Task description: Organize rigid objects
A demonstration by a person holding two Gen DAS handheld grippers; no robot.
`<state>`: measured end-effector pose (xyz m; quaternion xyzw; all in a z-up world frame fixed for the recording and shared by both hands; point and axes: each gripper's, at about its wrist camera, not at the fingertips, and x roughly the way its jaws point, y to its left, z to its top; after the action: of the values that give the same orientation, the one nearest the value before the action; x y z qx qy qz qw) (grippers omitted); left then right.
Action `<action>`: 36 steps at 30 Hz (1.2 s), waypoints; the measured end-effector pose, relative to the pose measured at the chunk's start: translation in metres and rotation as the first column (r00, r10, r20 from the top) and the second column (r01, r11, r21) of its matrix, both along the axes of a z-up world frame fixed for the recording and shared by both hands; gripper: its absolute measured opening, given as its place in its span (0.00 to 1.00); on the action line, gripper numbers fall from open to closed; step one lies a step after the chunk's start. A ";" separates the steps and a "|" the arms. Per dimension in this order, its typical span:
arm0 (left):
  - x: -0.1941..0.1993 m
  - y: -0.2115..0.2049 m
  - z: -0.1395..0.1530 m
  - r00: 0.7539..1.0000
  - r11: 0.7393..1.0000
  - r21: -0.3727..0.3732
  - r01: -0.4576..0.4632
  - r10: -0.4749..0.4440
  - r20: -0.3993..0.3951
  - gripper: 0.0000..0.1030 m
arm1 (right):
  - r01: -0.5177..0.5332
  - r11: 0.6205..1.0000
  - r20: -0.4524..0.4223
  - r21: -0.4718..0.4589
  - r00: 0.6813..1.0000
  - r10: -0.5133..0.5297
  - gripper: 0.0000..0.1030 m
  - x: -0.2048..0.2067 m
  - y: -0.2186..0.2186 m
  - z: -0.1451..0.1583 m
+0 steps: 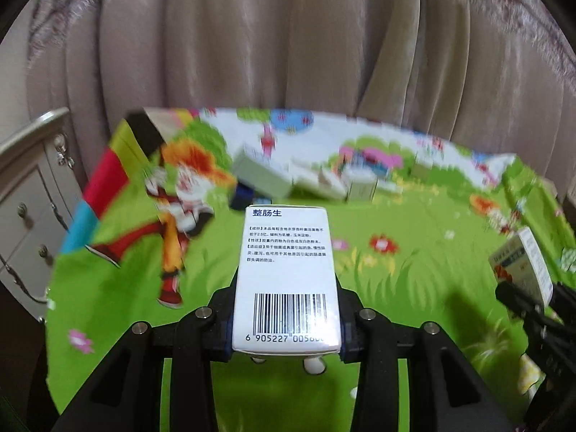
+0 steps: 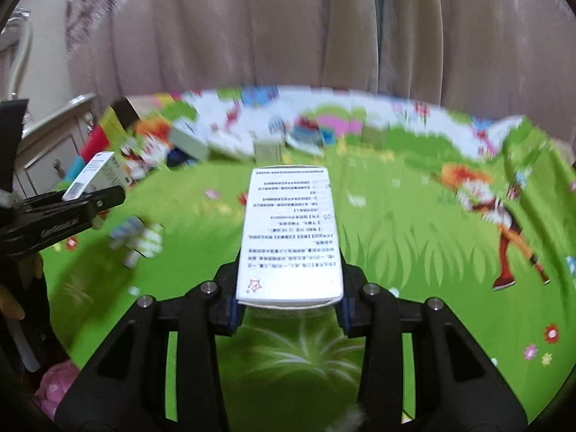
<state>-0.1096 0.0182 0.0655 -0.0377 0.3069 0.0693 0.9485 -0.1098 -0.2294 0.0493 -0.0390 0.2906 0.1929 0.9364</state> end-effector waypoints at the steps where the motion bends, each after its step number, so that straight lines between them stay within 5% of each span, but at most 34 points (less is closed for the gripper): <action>1: -0.004 -0.002 0.008 1.000 1.000 0.009 0.000 -0.001 0.026 0.39 | 0.000 1.000 0.028 0.000 1.000 0.000 0.42 -0.006 0.001 0.006; 16: -0.062 -0.067 0.073 0.961 0.989 0.096 0.110 -0.131 0.245 0.39 | 0.054 0.998 0.335 0.036 0.940 -0.063 0.42 -0.089 -0.031 0.088; 36: -0.111 -0.136 0.113 0.895 0.949 0.197 0.245 -0.299 0.330 0.39 | 0.150 0.987 0.441 0.060 0.883 -0.161 0.42 -0.161 -0.089 0.125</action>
<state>-0.2202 -0.1182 0.1788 0.0651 0.1262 -0.0494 0.9886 -0.2709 -0.3185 0.1739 -0.0473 0.0690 0.1066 0.9908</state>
